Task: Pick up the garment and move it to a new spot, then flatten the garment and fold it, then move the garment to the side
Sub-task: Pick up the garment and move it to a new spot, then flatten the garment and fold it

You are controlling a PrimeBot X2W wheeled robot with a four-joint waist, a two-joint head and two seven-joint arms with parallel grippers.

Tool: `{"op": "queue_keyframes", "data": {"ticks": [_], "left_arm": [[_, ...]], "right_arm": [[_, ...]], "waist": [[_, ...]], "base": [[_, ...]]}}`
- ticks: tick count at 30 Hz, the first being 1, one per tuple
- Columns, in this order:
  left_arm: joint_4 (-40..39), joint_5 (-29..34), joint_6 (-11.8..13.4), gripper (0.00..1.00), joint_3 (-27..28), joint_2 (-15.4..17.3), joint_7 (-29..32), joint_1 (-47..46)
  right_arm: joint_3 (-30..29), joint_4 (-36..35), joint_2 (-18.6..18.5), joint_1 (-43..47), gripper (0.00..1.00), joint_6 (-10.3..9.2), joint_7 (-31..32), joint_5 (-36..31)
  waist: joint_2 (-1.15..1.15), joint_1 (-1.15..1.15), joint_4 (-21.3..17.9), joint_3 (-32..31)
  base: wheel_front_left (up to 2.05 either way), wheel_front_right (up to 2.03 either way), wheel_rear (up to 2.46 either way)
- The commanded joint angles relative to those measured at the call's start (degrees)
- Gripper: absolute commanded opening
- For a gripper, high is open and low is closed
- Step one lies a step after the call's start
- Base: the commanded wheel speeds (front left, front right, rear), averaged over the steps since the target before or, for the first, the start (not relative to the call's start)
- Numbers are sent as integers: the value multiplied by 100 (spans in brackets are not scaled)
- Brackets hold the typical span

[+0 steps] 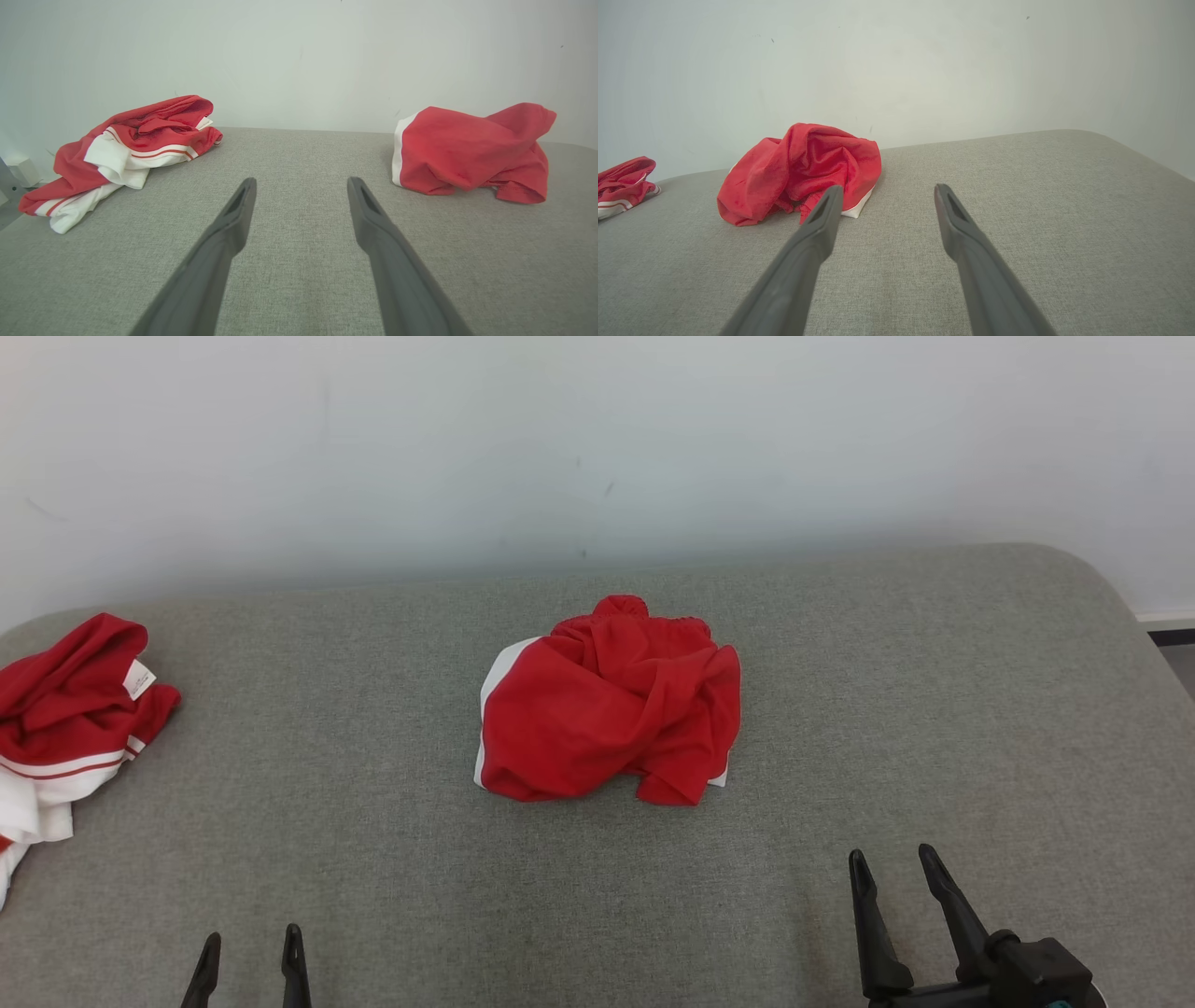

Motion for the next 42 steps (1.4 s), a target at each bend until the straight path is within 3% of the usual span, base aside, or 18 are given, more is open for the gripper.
{"op": "queue_keyframes", "data": {"ticks": [1,42], "left_arm": [[-22,-54,23,100,5,-11,-20,24],[-16,-136,28,100,45,-12,-20,-54]], "right_arm": [[0,-14,-1,-17,100,20,-4,-24],[25,-16,-1,-47,100,20,-4,16]], "waist": [[0,0,2,2],[0,0,-14,97]], "base": [[0,0,0],[0,0,0]]}}
